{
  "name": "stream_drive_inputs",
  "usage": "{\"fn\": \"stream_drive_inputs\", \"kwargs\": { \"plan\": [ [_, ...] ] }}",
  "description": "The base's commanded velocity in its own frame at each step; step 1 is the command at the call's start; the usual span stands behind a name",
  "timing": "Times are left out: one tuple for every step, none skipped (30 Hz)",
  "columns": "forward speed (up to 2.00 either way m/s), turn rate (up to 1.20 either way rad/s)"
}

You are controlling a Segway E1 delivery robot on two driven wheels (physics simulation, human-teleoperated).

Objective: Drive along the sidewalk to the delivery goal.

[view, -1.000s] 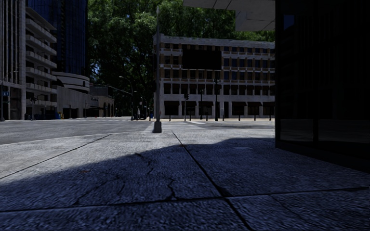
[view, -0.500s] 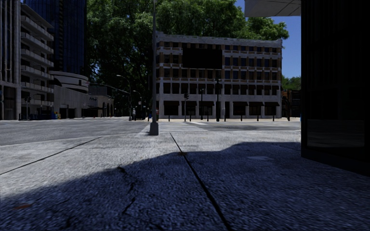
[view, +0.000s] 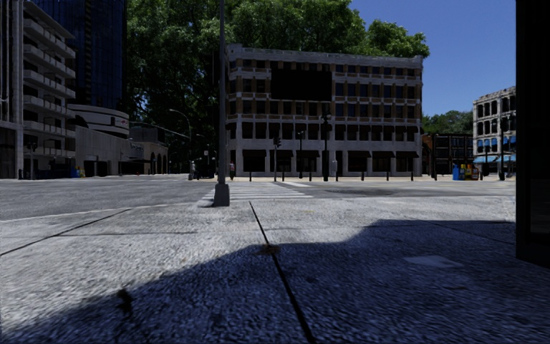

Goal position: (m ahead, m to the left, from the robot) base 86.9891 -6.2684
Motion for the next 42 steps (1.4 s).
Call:
{"fn": "stream_drive_inputs", "kwargs": {
  "plan": [
    [2.0,0.0],
    [2.0,0.0],
    [2.0,0.0],
    [2.0,0.0],
    [2.0,0.0],
    [2.0,0.0],
    [2.0,0.0],
    [2.0,0.0],
    [2.0,0.0],
    [2.0,0.0],
    [2.0,0.0],
    [2.0,0.0],
    [2.0,0.0],
    [2.0,0.0],
    [2.0,0.0],
    [2.0,0.0],
    [2.0,0.0],
    [2.0,0.0],
    [2.0,0.0],
    [2.0,0.0],
    [2.0,0.0],
    [2.0,0.0],
    [2.0,0.0],
    [2.0,0.0],
    [2.0,0.0],
    [2.0,0.0],
    [2.0,0.0],
    [2.0,0.0],
    [2.0,0.0],
    [2.0,0.0],
    [2.0,0.0],
    [2.0,0.0],
    [2.0,0.0],
    [2.0,0.0],
    [2.0,0.0],
    [2.0,0.0],
    [2.0,0.0],
    [2.0,0.0],
    [2.0,0.0],
    [2.0,0.0],
    [2.0,0.0],
    [2.0,0.0]
  ]
}}
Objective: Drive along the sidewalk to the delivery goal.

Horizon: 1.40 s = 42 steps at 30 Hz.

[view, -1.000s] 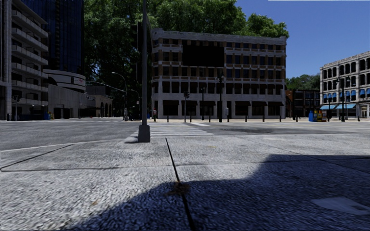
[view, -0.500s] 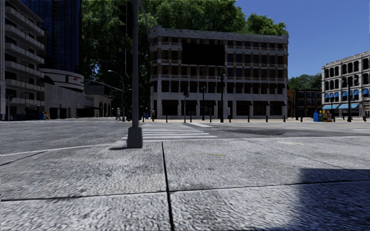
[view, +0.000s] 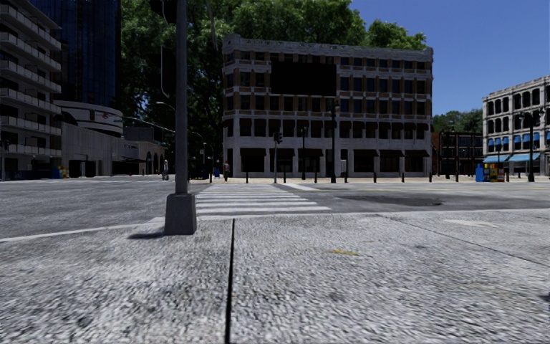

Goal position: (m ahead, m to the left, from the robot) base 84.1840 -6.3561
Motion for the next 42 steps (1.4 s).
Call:
{"fn": "stream_drive_inputs", "kwargs": {
  "plan": [
    [2.0,0.0],
    [2.0,0.0],
    [2.0,0.0],
    [2.0,0.0],
    [2.0,0.0],
    [2.0,0.0],
    [2.0,0.0],
    [2.0,0.0],
    [2.0,0.0],
    [2.0,0.0],
    [2.0,0.0],
    [2.0,0.0],
    [2.0,0.0],
    [2.0,0.0],
    [2.0,0.0],
    [2.0,0.0],
    [2.0,0.0],
    [2.0,0.0],
    [2.0,0.01],
    [2.0,0.05],
    [2.0,0.16],
    [2.0,0.16],
    [2.0,0.2],
    [2.0,0.21],
    [2.0,0.21],
    [2.0,0.21],
    [2.0,0.21],
    [2.0,0.21],
    [2.0,0.21],
    [2.0,0.21],
    [2.0,0.21],
    [2.0,0.21],
    [2.0,0.21],
    [2.0,0.21],
    [2.0,0.21],
    [2.0,0.21],
    [2.0,0.21],
    [2.0,0.22],
    [2.0,0.22],
    [2.0,0.24],
    [2.0,0.24],
    [2.0,0.24]
  ]
}}
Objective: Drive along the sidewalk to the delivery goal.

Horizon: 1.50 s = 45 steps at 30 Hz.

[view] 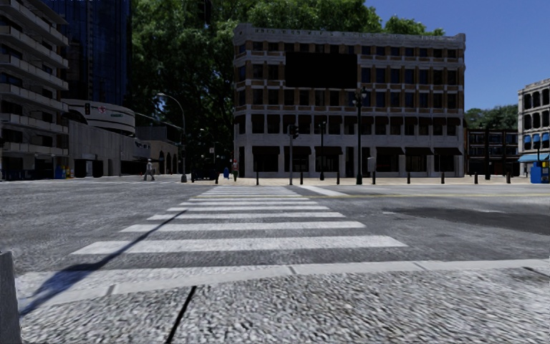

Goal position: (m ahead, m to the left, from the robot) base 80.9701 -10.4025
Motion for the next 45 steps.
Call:
{"fn": "stream_drive_inputs", "kwargs": {
  "plan": [
    [2.0,0.25],
    [2.0,0.25],
    [2.0,0.25],
    [2.0,0.25],
    [2.0,0.25],
    [2.0,0.25],
    [2.0,0.25],
    [2.0,0.25],
    [2.0,0.25],
    [2.0,0.25],
    [2.0,0.25],
    [2.0,0.25],
    [2.0,0.25],
    [2.0,0.26],
    [2.0,0.26],
    [2.0,0.27],
    [2.0,0.27],
    [2.0,0.28],
    [2.0,0.28],
    [2.0,0.28],
    [1.98,0.28],
    [1.86,0.26],
    [1.86,0.26],
    [1.66,0.25],
    [1.54,0.14],
    [1.5,0.0],
    [1.5,0.0],
    [1.46,0.0],
    [1.45,0.0],
    [1.45,0.0],
    [1.45,0.0],
    [1.44,0.0],
    [1.44,0.0],
    [1.44,0.0],
    [1.44,0.0],
    [1.44,0.0],
    [1.44,0.0],
    [1.44,0.0],
    [1.44,0.0],
    [1.44,0.0],
    [1.44,0.0],
    [1.45,0.0],
    [1.45,0.0],
    [1.45,0.0],
    [1.45,0.0]
  ]
}}
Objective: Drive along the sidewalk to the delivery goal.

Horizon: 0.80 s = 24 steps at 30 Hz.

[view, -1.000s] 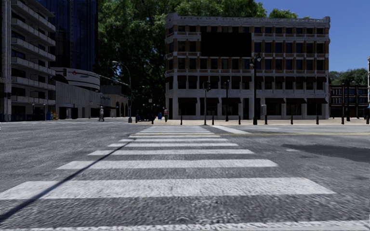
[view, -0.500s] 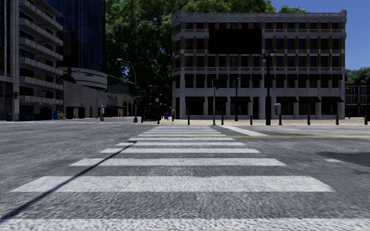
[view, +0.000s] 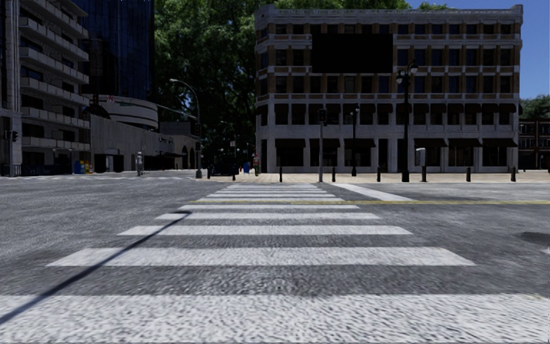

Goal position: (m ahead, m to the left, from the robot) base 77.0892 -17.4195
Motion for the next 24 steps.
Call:
{"fn": "stream_drive_inputs", "kwargs": {
  "plan": [
    [1.45,0.0],
    [1.45,0.0],
    [1.45,0.0],
    [1.45,0.0],
    [1.45,0.0],
    [1.45,0.0],
    [1.45,0.0],
    [1.45,0.0],
    [1.45,0.0],
    [1.45,0.0],
    [1.45,0.0],
    [1.46,0.0],
    [1.46,0.0],
    [1.46,0.0],
    [1.46,0.0],
    [1.46,0.0],
    [1.46,0.0],
    [1.46,0.0],
    [1.46,0.0],
    [1.46,0.0],
    [1.46,0.0],
    [1.51,0.0],
    [2.0,0.0],
    [2.0,0.0]
  ]
}}
